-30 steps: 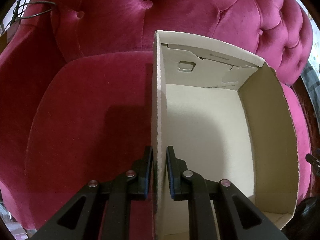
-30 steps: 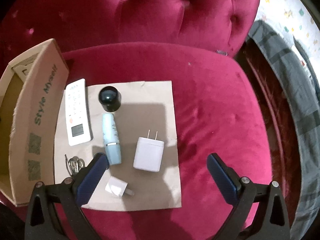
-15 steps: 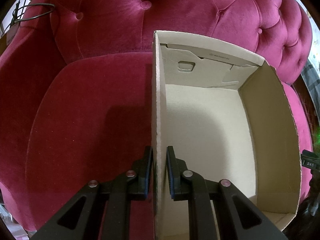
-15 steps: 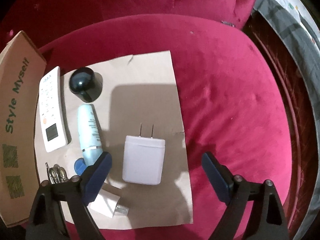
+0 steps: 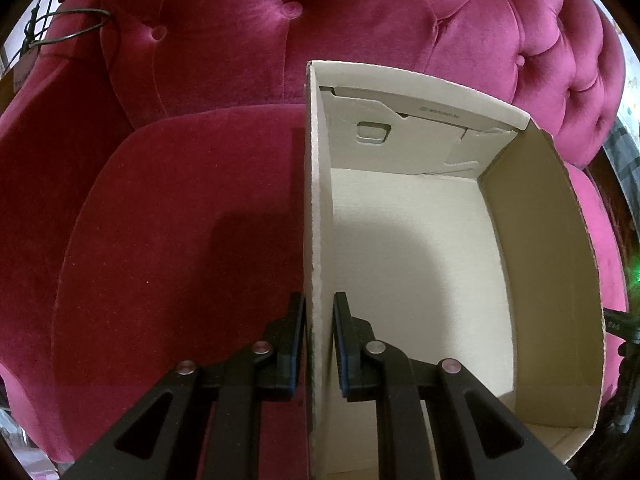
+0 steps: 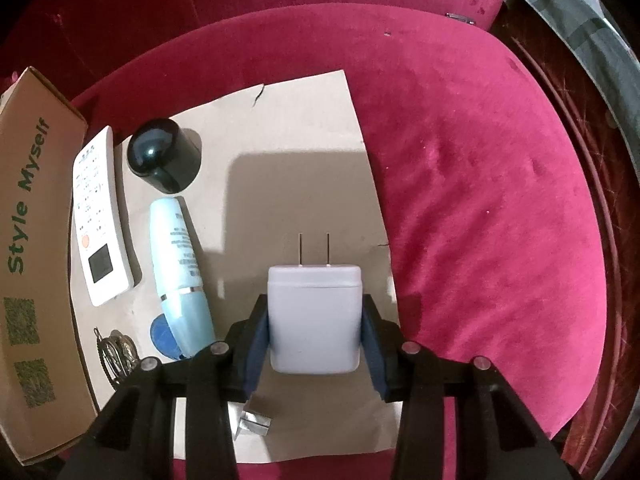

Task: Organize rigid objects
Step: 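Grasp the white cube charger with the right gripper and lift it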

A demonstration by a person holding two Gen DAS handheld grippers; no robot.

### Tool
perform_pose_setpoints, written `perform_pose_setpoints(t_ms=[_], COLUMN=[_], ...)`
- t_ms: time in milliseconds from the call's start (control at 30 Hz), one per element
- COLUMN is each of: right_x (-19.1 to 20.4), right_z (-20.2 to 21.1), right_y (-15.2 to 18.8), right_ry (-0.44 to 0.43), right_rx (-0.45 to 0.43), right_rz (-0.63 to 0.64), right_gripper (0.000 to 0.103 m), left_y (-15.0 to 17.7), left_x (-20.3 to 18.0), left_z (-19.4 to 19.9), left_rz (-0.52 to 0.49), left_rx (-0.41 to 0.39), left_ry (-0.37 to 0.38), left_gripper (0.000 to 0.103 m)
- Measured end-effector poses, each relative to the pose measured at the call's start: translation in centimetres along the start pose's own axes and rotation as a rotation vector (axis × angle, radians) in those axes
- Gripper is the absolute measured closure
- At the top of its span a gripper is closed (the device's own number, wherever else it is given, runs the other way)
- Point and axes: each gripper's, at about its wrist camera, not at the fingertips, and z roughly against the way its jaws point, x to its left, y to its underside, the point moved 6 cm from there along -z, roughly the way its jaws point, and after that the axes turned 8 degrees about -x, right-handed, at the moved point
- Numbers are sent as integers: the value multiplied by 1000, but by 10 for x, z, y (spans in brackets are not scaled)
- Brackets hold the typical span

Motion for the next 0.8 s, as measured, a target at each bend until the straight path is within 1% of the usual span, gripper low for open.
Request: perform_pose_setpoints(t_ms=[433, 800], right_x=[17, 41], right_z=[42, 75], right_y=[-1, -16], right_ry=[11, 15], right_rx=[-22, -54], right_rz=[35, 66], right_gripper=[58, 58], left_y=[1, 1], left_x=[-1, -3], left_z=[0, 0], left_rz=[-9, -12], left_rx=[-2, -1], left_ry=[-8, -10], left_gripper=[88, 88])
